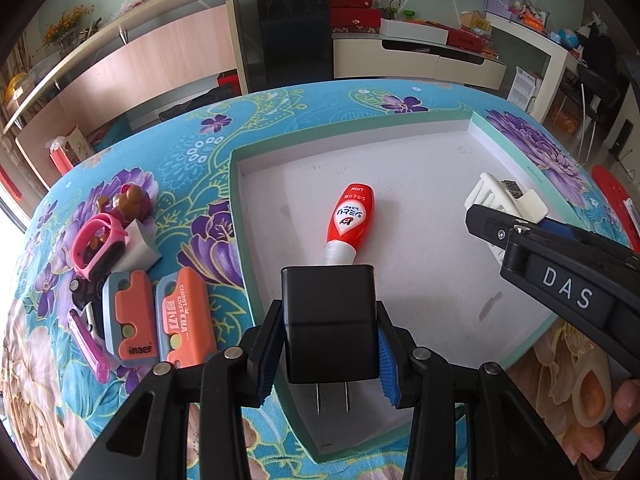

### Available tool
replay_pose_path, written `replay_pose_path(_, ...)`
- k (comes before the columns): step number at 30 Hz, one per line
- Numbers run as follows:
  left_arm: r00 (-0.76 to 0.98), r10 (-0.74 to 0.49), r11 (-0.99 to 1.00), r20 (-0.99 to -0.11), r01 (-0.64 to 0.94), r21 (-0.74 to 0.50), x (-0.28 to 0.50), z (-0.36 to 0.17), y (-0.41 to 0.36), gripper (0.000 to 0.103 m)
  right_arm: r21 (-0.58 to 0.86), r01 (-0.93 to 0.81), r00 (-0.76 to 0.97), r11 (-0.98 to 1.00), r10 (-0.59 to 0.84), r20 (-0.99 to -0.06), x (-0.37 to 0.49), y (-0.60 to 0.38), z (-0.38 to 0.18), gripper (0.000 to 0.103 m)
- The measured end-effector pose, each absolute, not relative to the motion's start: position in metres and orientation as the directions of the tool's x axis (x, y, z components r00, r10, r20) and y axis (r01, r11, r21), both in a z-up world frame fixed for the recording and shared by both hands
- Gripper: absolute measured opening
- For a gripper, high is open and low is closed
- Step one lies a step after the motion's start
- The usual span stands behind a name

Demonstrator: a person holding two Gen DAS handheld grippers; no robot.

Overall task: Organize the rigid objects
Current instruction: 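Carry the white clip with the right tool while the left tool carries the charger over the tray, then release the white clip with the right tool while the left tool releases the charger in the tray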

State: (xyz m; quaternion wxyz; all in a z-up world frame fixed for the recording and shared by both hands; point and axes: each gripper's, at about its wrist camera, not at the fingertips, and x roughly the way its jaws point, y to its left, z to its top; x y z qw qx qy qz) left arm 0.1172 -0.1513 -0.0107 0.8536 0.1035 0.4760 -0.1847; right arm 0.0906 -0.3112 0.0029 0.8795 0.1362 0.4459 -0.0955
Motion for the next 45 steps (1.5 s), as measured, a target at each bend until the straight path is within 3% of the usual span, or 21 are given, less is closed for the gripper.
replay_pose_path(14,0.469,-0.206,0.912,-0.859,0.410,0.005,0.118,-0.013,-0.151,0.045,0.131,0.285,0.553,0.950,-0.051,-0.832,0.094,-0.308,-0.004,0.050)
replay_pose_path(20,0.467,-0.236,0.911,-0.852,0.412,-0.026,0.116,-0.007,-0.149,0.057,0.121,0.276,0.558,0.954,-0.056,-0.828,0.095,-0.306,-0.002,0.050)
replay_pose_path(27,0.505,-0.235,0.918,-0.831,0.395,-0.019,0.114,0.008,-0.142,0.061,0.126,0.267,0.606,0.956,-0.065,-0.793,0.090,-0.305,0.013,0.051)
replay_pose_path(45,0.582,-0.056,0.997,-0.811,0.074,-0.016,0.139,0.019,-0.042,0.068,0.139,0.193,0.614,0.971,-0.009,-0.789,0.100,-0.273,0.010,0.051)
